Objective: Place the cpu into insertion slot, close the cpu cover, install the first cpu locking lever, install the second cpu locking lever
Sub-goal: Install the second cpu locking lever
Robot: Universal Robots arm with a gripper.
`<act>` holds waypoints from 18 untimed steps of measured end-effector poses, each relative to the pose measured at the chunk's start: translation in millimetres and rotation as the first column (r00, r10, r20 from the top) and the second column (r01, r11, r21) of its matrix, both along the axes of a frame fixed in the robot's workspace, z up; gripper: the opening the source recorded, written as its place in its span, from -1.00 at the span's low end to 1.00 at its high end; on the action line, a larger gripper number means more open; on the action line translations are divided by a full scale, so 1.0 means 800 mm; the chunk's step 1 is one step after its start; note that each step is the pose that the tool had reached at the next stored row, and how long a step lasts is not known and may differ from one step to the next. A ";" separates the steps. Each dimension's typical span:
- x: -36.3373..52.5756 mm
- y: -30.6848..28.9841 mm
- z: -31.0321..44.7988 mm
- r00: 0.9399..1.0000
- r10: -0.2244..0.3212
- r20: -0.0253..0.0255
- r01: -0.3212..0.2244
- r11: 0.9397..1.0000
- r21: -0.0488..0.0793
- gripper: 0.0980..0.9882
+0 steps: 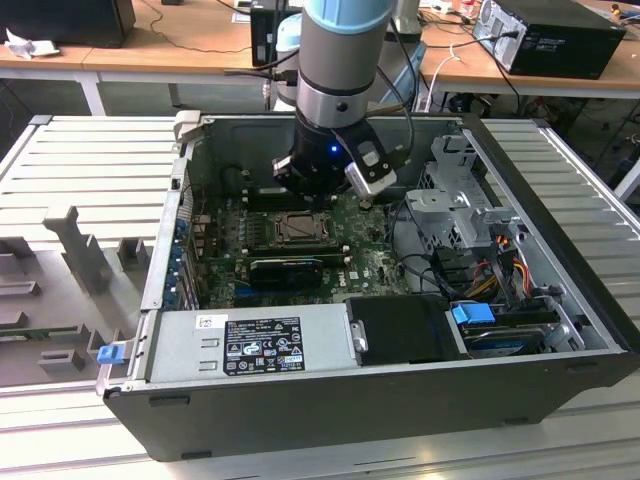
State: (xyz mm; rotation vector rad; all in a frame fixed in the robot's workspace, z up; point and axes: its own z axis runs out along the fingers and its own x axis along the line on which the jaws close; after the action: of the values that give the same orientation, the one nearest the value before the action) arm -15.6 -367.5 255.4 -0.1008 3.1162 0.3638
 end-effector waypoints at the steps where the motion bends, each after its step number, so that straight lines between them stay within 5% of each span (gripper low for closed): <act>1: 0.000 -0.0004 0.0000 1.000 0.000 0.000 0.000 1.000 0.017 -0.98; 2: 0.000 -0.0008 -0.0002 1.000 0.000 0.000 0.000 0.999 0.037 -0.98; 5: 0.000 -0.0083 -0.0101 1.000 0.000 0.000 0.000 0.999 0.042 -0.98; 7: 0.000 -0.0249 -0.0143 1.000 0.000 0.000 0.000 0.999 0.032 -0.98; 10: 0.000 -0.0278 -0.0154 1.000 0.000 -0.001 0.000 1.000 -0.001 -0.98; 12: -0.001 -0.0308 -0.0218 1.000 0.000 -0.007 0.000 1.000 -0.004 -0.98; 14: -0.005 -0.0319 -0.0237 1.000 0.000 -0.009 0.000 1.000 -0.004 -0.98; 18: -0.030 -0.0364 -0.0279 1.000 0.000 -0.009 0.000 1.000 -0.004 -0.98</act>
State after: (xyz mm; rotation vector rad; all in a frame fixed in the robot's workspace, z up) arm -39.6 -396.6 233.1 -0.0995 3.1256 0.3590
